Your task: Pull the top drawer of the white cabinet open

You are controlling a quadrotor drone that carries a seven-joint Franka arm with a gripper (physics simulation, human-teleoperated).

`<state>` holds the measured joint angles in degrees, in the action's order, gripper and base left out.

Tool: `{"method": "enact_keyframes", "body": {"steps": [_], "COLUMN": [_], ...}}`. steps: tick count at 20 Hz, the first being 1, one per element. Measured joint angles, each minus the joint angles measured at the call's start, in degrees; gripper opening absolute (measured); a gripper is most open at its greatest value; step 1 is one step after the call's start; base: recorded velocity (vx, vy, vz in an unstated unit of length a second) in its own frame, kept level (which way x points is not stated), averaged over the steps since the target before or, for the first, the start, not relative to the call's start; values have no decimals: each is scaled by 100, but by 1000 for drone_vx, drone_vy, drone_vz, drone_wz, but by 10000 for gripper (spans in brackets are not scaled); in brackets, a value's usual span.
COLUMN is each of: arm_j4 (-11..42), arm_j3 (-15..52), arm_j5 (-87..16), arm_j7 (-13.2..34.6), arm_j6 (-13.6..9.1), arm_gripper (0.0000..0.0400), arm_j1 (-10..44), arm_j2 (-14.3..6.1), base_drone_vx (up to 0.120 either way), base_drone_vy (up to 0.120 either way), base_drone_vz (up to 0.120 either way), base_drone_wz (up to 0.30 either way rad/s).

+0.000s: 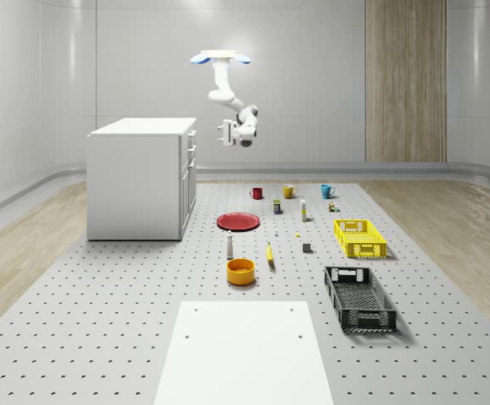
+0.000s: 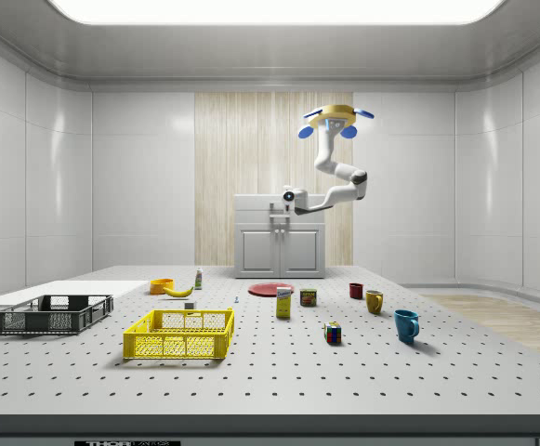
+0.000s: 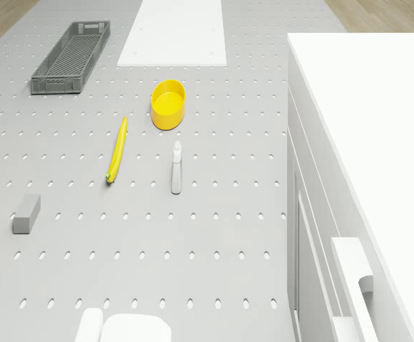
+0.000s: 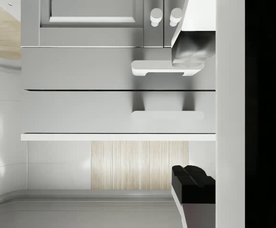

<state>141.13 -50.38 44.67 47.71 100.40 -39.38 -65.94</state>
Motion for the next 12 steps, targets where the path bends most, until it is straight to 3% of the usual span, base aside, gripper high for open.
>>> {"method": "enact_keyframes", "body": {"steps": [10,12], "arm_j4": [11,13], "arm_j3": [-20,-23], "arm_j5": [-70,-83], "arm_j7": [59,69], "arm_j6": [68,80], "arm_gripper": [305,305], "arm_j1": [-71,-84], "arm_j2": [-83,-98], "base_drone_vx": [0,0], "base_drone_vy": [-120,0], "base_drone_vz": [0,0], "base_drone_wz": [0,0]}}
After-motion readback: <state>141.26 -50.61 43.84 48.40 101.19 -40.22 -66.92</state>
